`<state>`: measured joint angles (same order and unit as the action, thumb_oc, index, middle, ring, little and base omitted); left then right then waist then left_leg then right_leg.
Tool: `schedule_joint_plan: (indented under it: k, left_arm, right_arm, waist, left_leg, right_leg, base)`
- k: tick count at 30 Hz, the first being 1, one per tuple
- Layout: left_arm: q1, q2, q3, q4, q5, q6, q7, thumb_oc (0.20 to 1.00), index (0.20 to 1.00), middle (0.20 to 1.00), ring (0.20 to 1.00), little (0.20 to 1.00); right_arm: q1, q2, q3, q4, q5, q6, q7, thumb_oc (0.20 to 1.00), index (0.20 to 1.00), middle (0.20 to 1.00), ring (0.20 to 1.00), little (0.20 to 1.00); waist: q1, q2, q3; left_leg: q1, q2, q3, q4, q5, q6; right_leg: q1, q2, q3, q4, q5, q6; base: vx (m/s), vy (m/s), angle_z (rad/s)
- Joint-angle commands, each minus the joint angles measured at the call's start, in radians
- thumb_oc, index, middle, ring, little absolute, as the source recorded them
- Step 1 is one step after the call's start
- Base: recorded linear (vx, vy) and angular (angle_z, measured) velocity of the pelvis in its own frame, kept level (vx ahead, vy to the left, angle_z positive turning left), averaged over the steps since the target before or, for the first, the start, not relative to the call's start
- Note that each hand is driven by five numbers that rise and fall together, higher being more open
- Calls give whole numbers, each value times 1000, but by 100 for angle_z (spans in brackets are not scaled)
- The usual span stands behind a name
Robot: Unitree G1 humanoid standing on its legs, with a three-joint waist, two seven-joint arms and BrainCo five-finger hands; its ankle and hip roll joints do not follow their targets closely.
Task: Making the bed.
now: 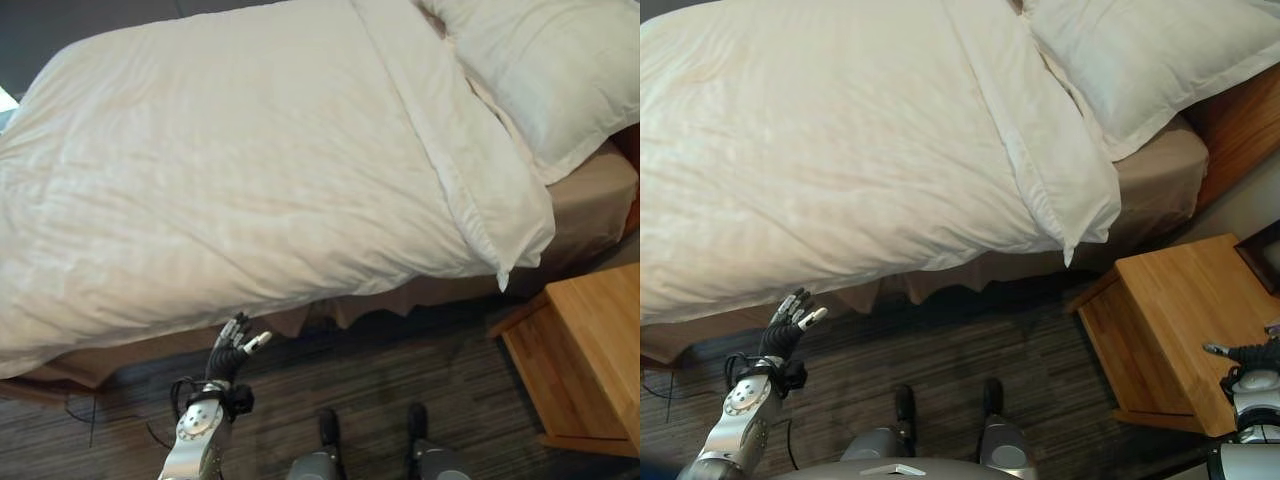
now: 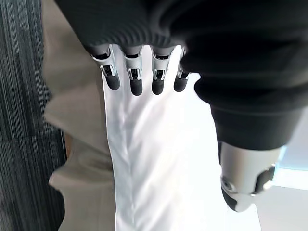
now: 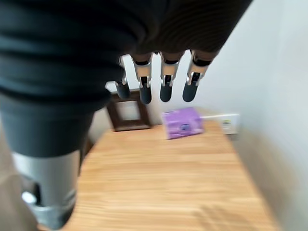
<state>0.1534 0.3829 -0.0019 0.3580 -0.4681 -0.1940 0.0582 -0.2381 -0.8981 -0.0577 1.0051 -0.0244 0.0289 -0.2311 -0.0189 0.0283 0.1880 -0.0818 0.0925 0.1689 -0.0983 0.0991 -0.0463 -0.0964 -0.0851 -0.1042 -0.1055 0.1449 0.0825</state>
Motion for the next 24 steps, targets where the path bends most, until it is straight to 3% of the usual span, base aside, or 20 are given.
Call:
schedule_joint_plan:
  k: [1,6,7,8,12,24]
  left_arm:
    - [-64,16,47,-6,-41,-54,21,1000,1000,1000,1000,1000]
    - [-65,33,61,-16,-63,-61,19,1000,1000,1000,1000,1000]
    - [-66,34,61,-15,-63,-61,18,1000,1000,1000,1000,1000]
    - [-72,34,59,-4,-83,-62,17,1000,1000,1000,1000,1000]
    - [-85,31,44,-9,-128,-74,5,1000,1000,1000,1000,1000]
    - [-133,60,18,-26,-156,-123,7,1000,1000,1000,1000,1000]
  right_arm:
    - [-114,-41,-5,-114,238,-96,-16,200,200,200,200,200]
    - [-159,46,-56,-243,634,-195,54,200,200,200,200,200]
    - [-158,45,-56,-243,638,-195,55,200,200,200,200,200]
    - [-206,63,-69,-294,766,-224,76,200,200,200,200,200]
    - [-368,44,-53,-323,957,-256,96,200,200,200,200,200]
    - [-717,-38,12,-271,1101,-331,82,200,200,200,200,200]
  waist:
    - [27,-54,29]
    - [43,-53,43]
    - [43,-53,44]
    - [55,-49,60]
    - [79,-29,85]
    - [134,17,151]
  left_leg:
    - [27,58,-20,11,-48,-99]
    - [16,63,-22,11,-43,-106]
    - [16,63,-22,11,-43,-106]
    - [-1,63,-25,11,-35,-112]
    - [-49,71,-25,11,-16,-129]
    - [-158,84,-23,11,34,-176]
  right_leg:
    - [89,-51,-26,18,-167,61]
    - [77,-46,-31,18,-165,58]
    - [77,-46,-31,18,-165,58]
    - [58,-45,-33,18,-162,58]
    - [11,-44,-51,18,-153,62]
    - [-73,-45,-87,18,-143,66]
  base:
    - [4,-27,-5]
    - [1,-34,-1]
    - [-69,-32,-2]
    - [-68,-24,1]
    - [-60,-19,4]
    - [-27,-45,15]
